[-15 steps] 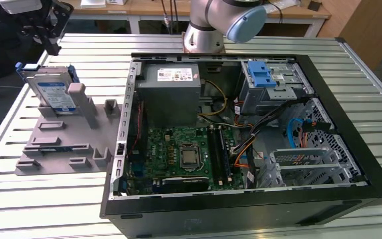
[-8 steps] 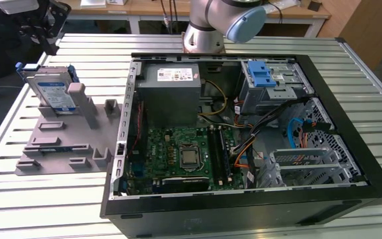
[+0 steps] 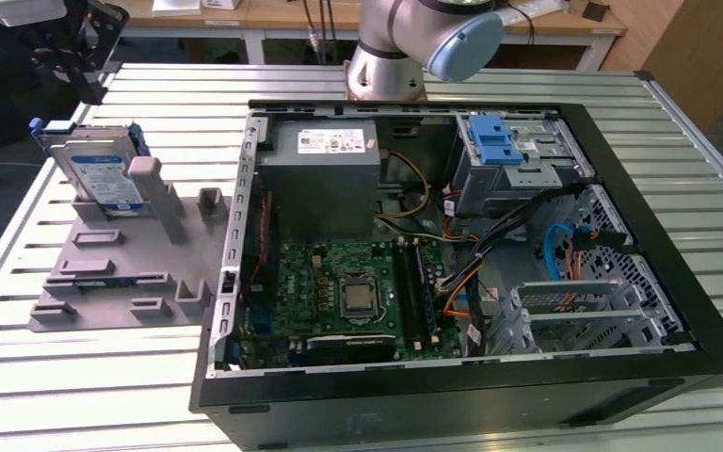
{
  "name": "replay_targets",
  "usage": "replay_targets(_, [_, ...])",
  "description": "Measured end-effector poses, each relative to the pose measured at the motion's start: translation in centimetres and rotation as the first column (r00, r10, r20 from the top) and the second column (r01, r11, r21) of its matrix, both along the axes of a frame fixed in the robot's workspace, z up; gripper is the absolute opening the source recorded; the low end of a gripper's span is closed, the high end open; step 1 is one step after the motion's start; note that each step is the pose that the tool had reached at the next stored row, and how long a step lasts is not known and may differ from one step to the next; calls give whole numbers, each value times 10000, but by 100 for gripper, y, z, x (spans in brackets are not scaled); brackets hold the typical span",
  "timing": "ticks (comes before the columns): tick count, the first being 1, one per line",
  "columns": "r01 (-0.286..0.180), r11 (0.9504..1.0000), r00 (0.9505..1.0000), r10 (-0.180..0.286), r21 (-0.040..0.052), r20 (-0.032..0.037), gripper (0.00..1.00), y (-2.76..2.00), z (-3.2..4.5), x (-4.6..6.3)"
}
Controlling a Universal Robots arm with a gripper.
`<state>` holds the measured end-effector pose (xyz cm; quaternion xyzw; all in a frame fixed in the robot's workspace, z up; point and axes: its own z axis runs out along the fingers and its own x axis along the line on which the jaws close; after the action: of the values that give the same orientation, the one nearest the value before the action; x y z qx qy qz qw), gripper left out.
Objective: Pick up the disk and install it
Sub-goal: 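Reach for the disk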
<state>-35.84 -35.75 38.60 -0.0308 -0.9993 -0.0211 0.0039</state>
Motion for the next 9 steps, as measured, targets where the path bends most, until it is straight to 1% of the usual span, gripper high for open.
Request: replay_targets(9, [0, 10000, 10000, 0, 1, 0, 11, 7, -3, -60])
